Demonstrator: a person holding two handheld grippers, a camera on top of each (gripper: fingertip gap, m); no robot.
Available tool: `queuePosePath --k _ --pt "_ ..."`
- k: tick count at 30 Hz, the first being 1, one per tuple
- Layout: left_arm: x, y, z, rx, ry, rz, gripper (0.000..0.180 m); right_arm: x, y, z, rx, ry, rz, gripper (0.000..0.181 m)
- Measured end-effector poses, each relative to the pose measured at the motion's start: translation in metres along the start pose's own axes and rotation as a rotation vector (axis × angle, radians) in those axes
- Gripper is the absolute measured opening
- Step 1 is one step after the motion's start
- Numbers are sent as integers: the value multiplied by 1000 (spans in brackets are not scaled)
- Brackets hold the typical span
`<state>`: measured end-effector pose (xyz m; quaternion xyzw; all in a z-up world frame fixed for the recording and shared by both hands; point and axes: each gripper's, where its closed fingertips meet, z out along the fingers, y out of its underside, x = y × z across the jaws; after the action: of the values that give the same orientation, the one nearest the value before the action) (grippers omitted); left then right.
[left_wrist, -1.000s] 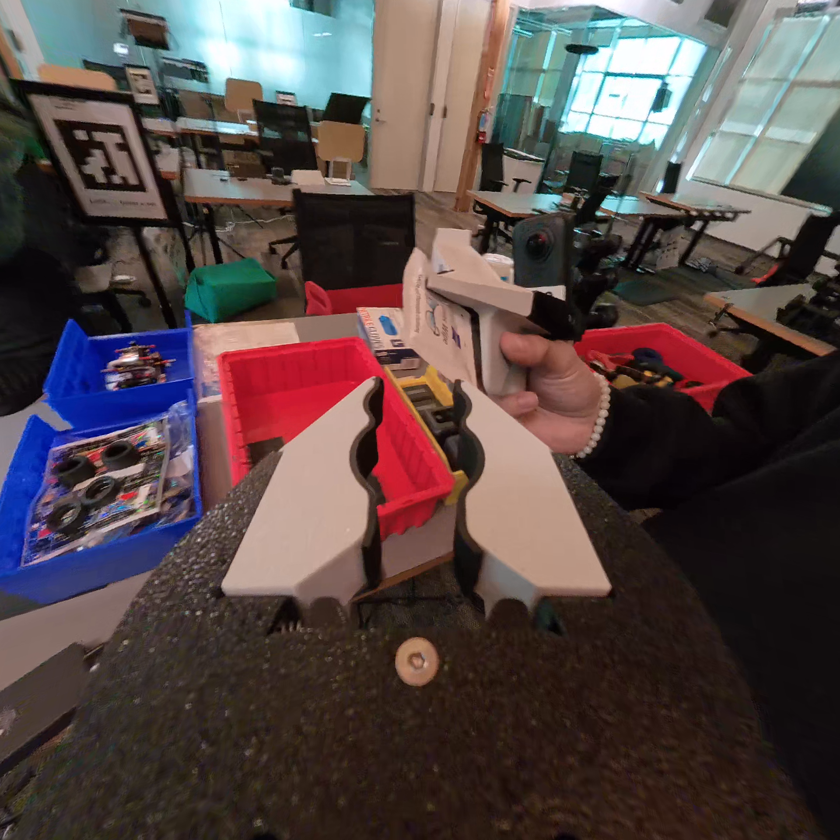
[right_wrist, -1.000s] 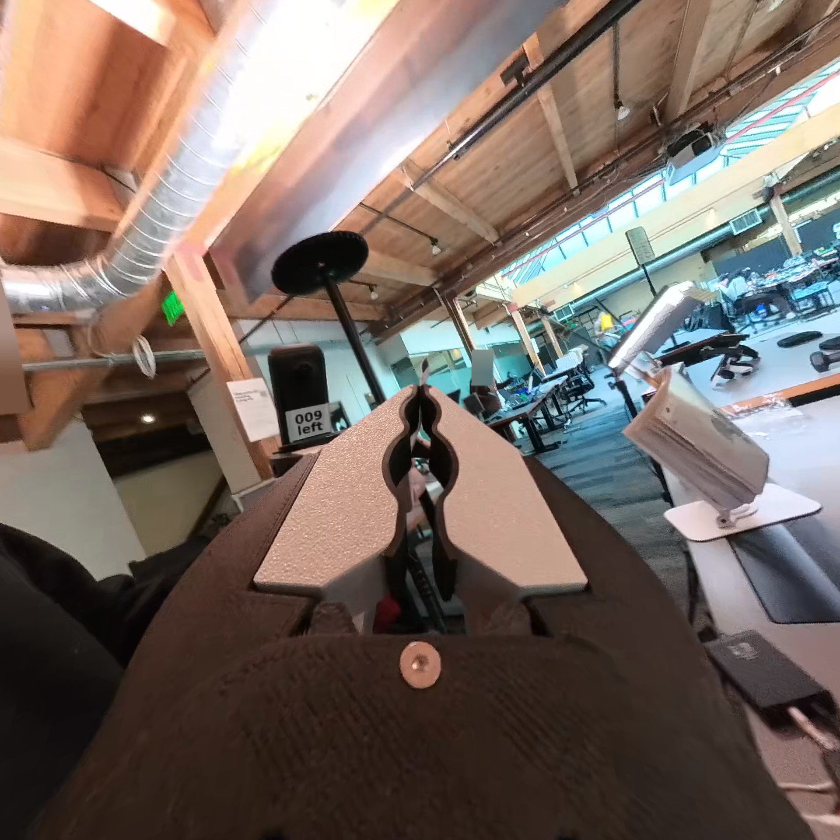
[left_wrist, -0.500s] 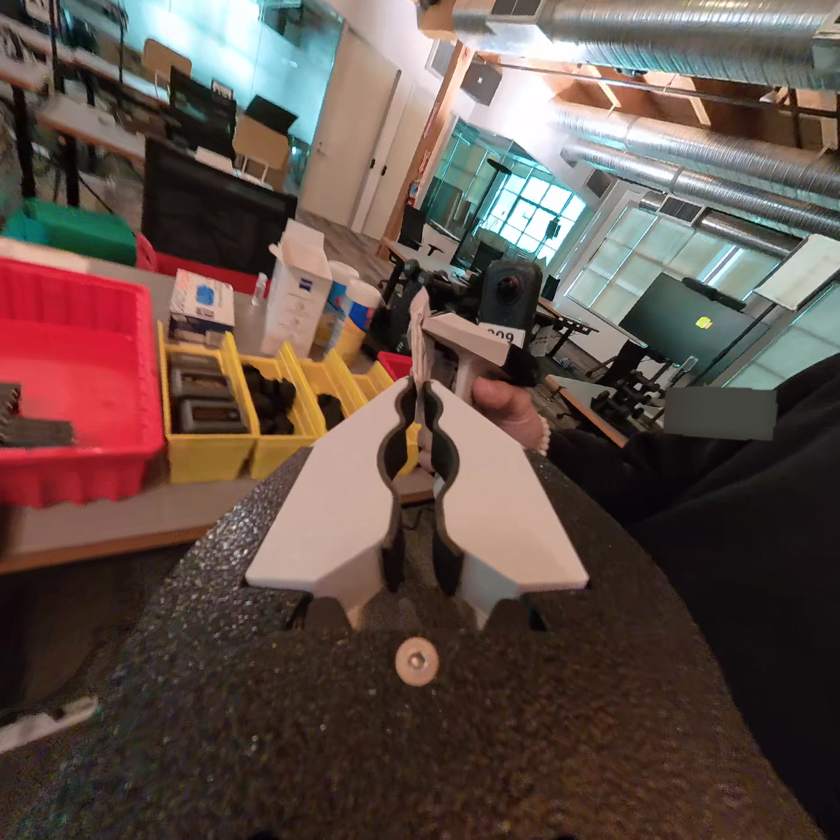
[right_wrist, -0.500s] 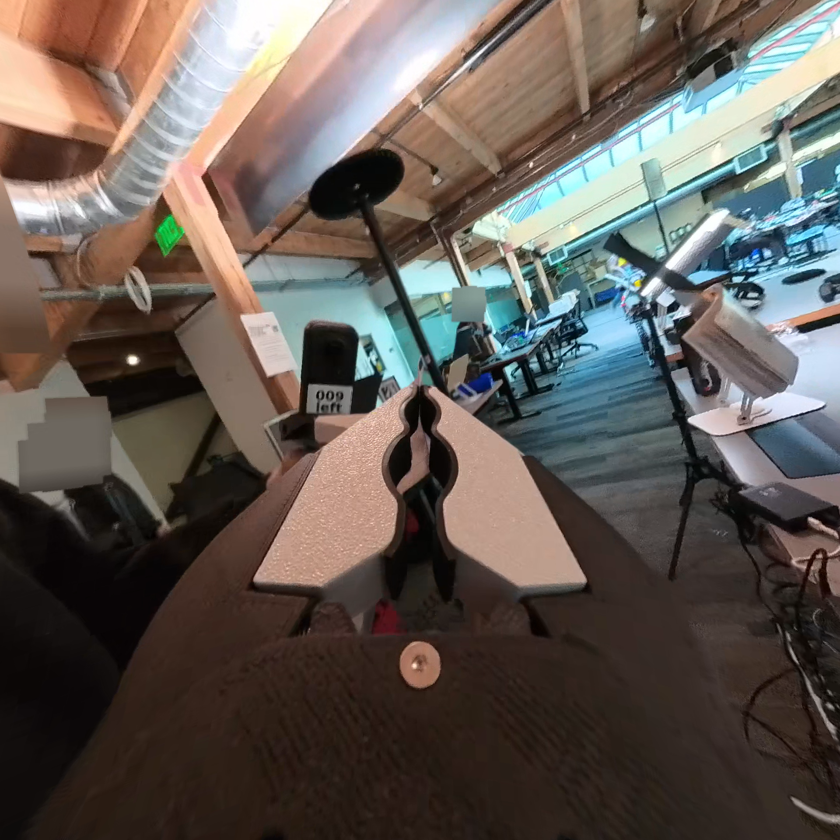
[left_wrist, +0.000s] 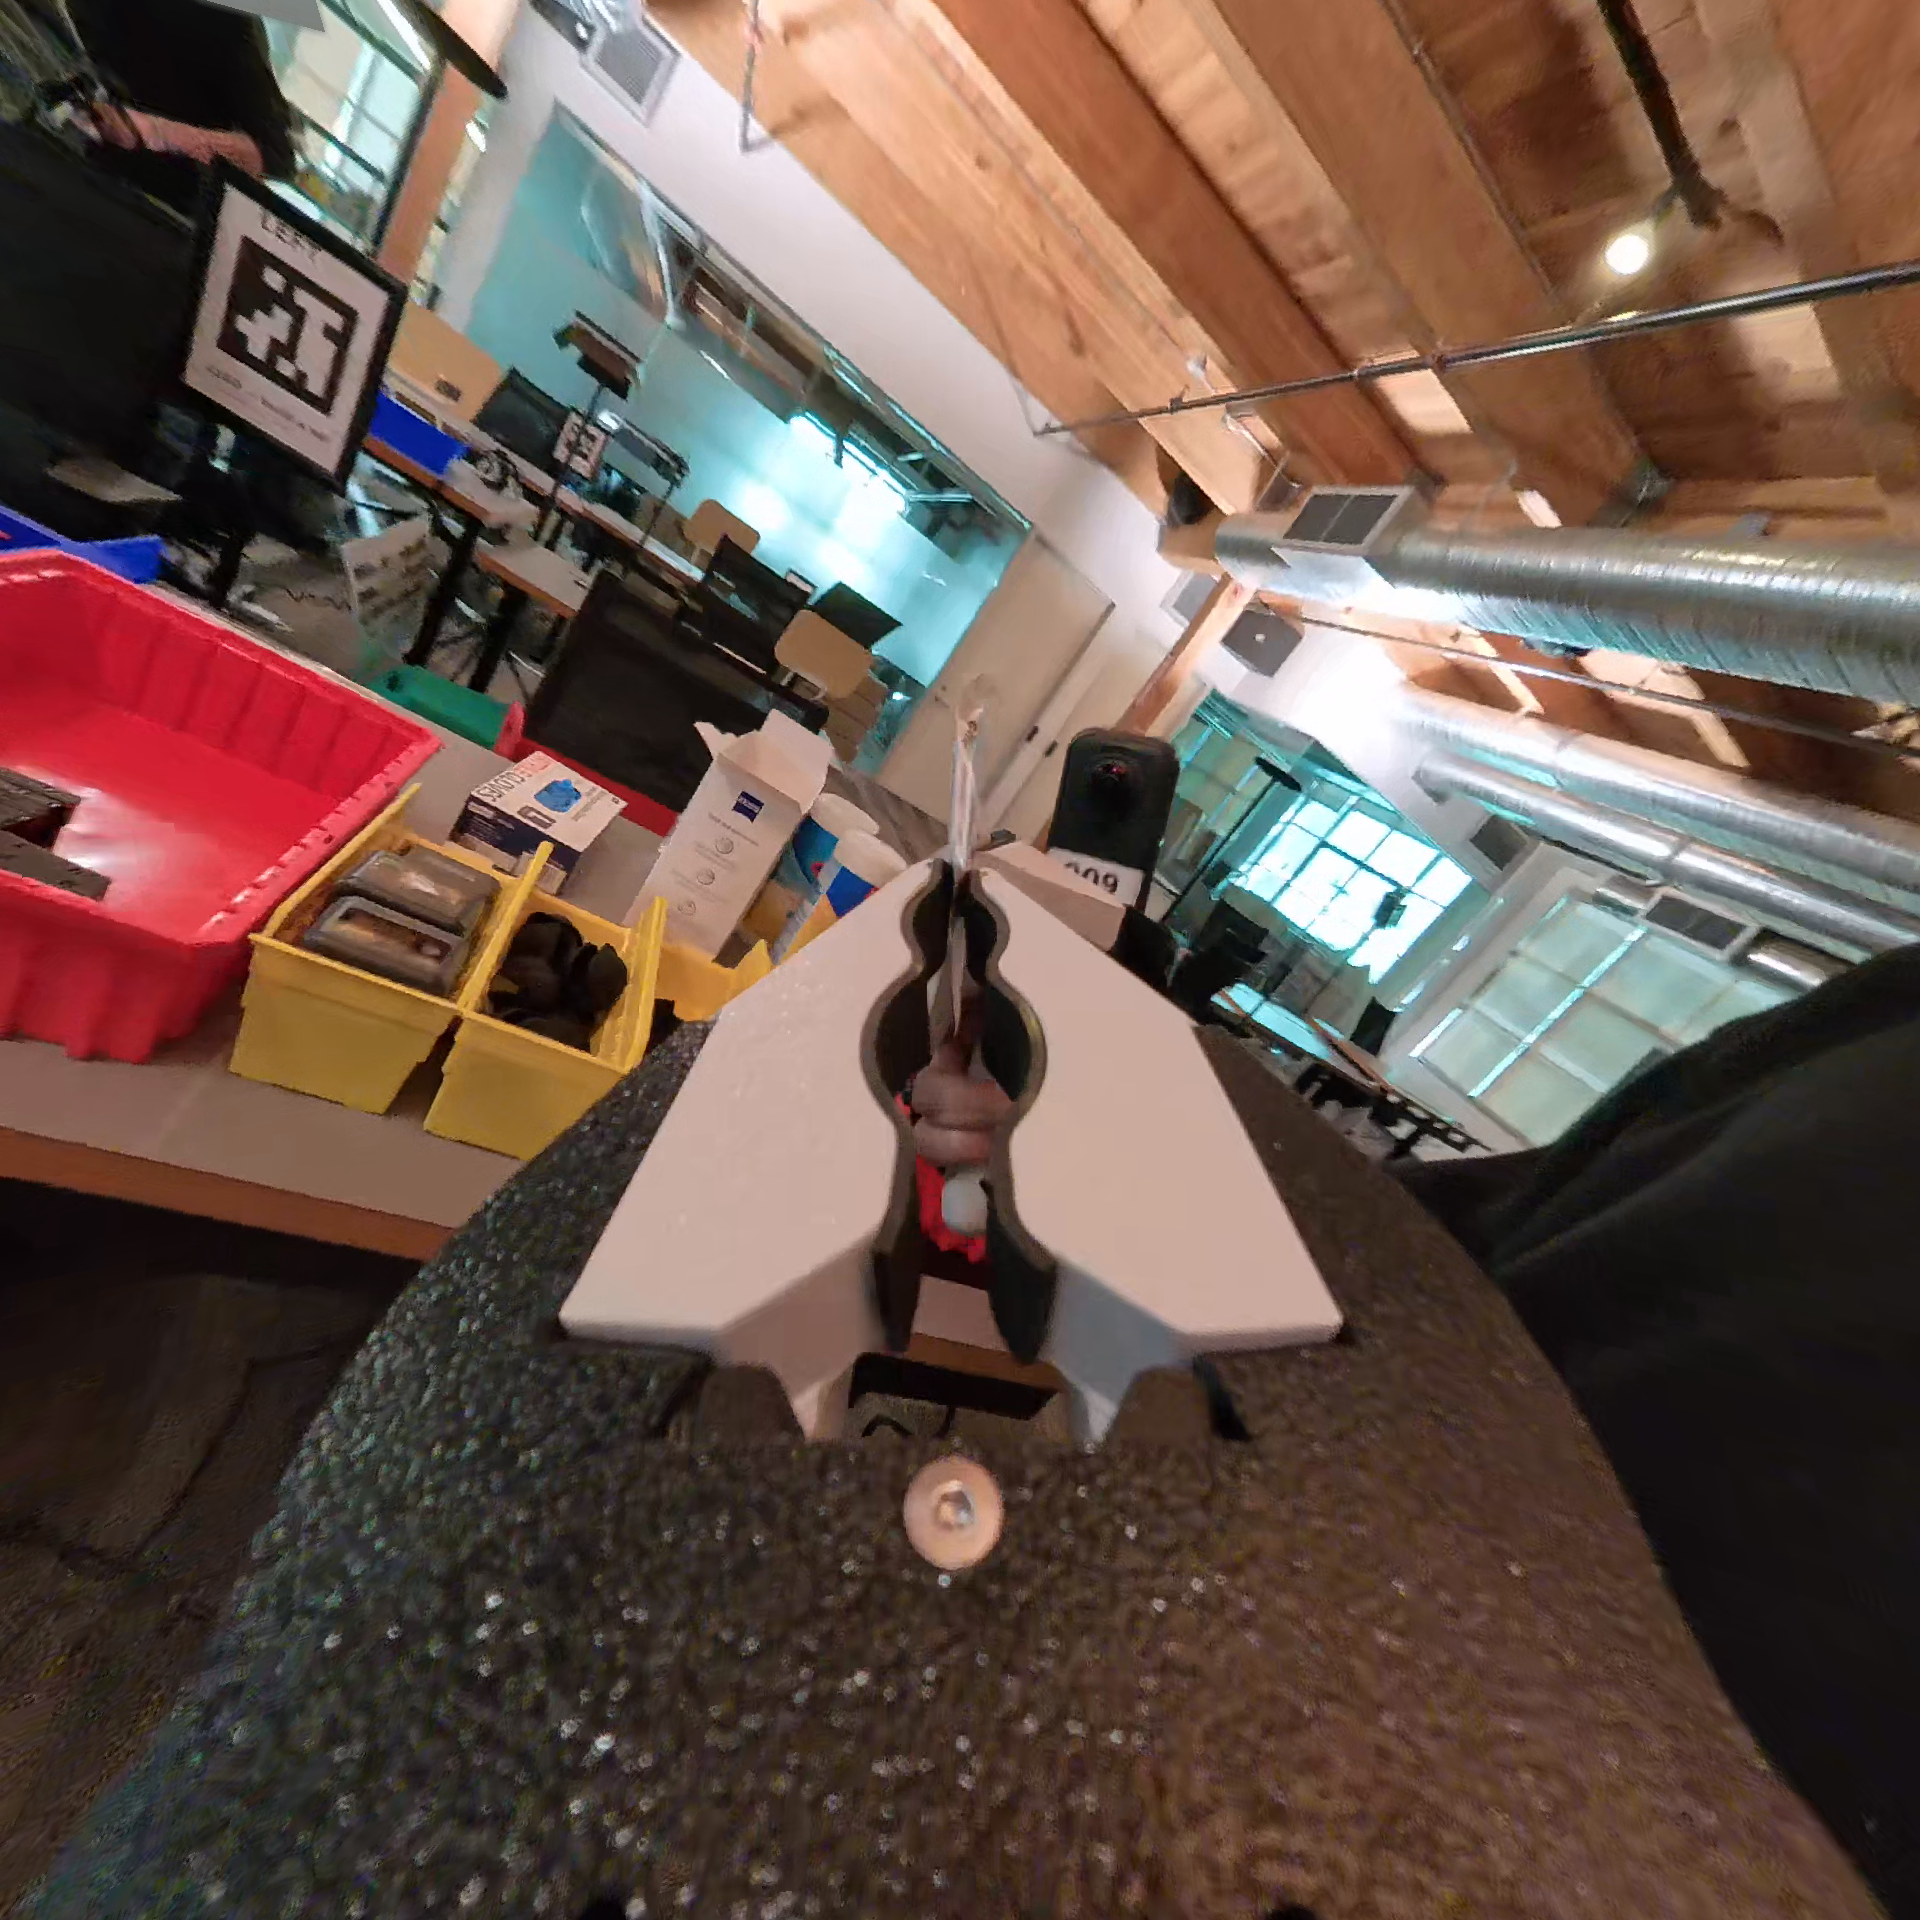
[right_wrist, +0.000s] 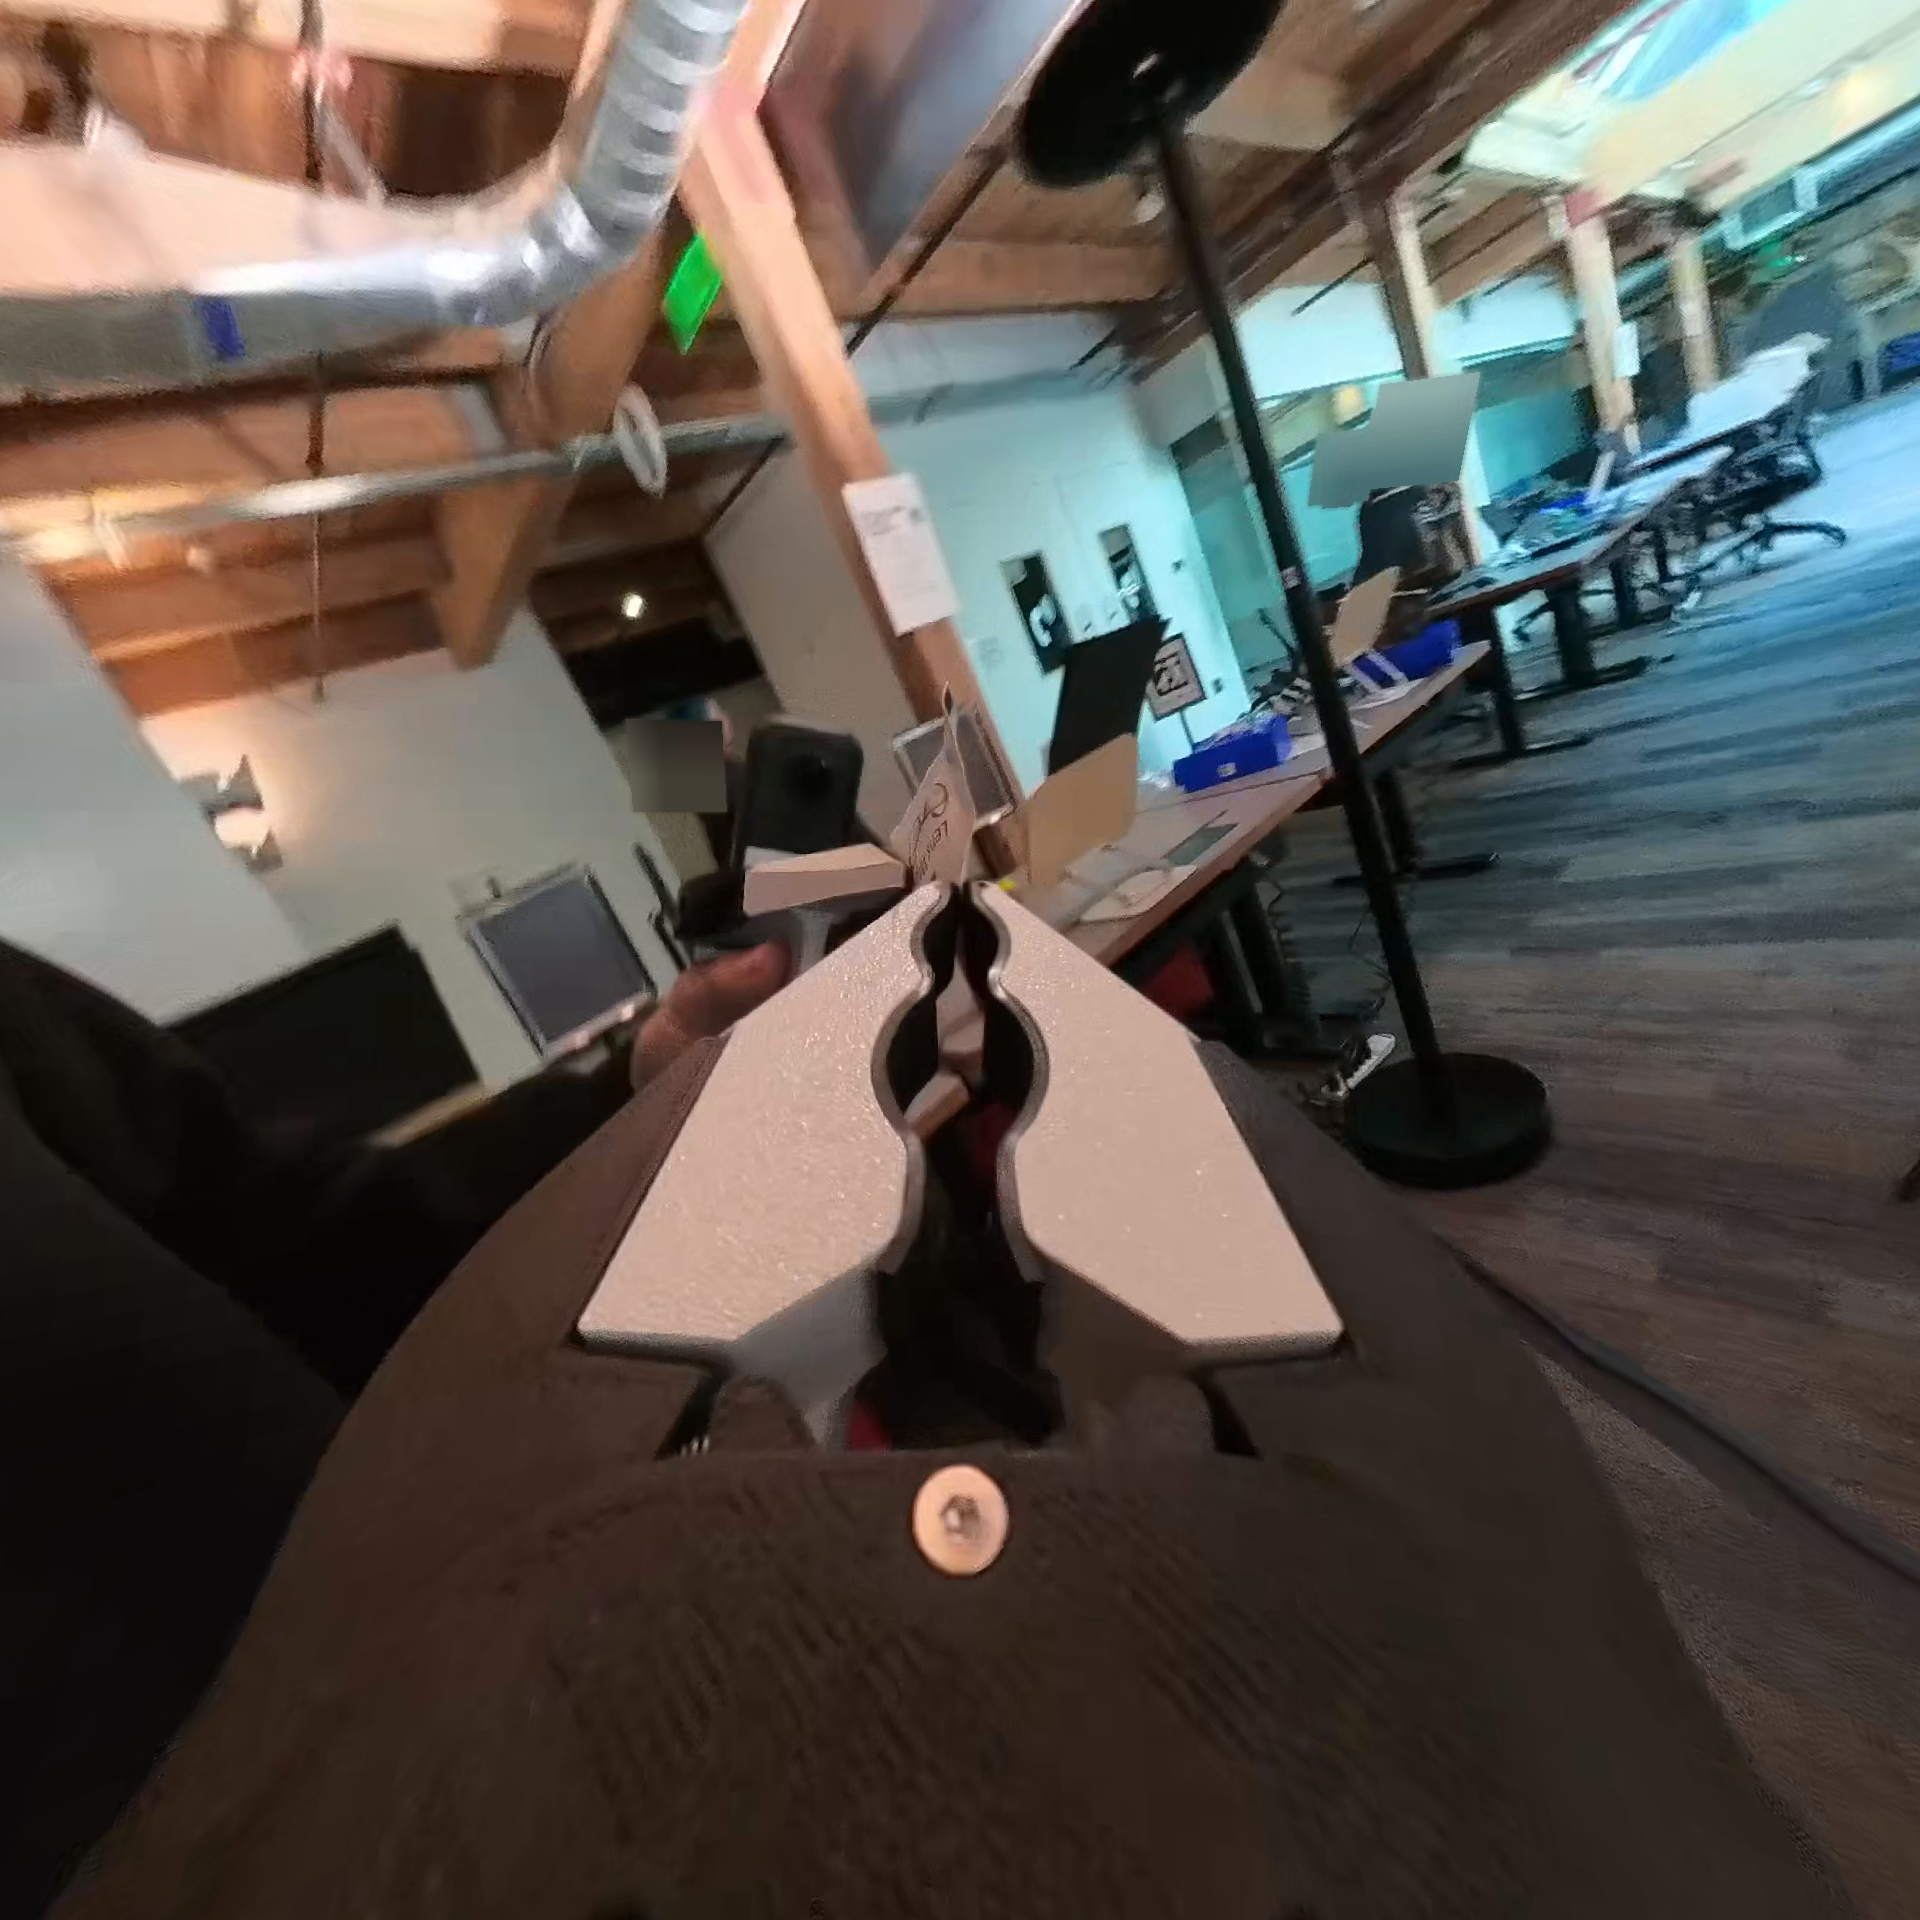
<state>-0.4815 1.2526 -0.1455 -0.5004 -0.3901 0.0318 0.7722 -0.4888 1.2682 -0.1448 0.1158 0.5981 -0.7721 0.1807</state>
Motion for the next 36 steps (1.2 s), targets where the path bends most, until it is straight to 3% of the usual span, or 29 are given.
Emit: queuePosePath --k 11,14,17,19,22,25,28,31,36 --pt "35 36 -94 46 -331 191 1 -64 68 38 -338 -296 -171 0" --pt "36 34 -146 -38 -549 356 20 -83 97 65 -483 -419 -153 0" --pt "48 23 -191 -196 -715 590 20 -96 137 90 -686 -502 -287 0" --pt "50 25 -213 -349 -777 662 19 -114 154 112 -738 -596 -350 0" --pt "40 28 -249 -521 -827 688 16 -134 176 151 -794 -685 -439 0" --pt "34 23 -288 -582 -845 660 0 -150 196 193 -828 -751 -557 0" --pt "27 13 -333 -635 -895 675 0 -165 213 234 -854 -808 -629 0" --pt "24 0 -376 -637 -959 650 0 -178 231 272 -855 -852 -718 0" --pt "33 -18 -436 -482 -999 488 0 -209 248 323 -778 -945 -728 0"
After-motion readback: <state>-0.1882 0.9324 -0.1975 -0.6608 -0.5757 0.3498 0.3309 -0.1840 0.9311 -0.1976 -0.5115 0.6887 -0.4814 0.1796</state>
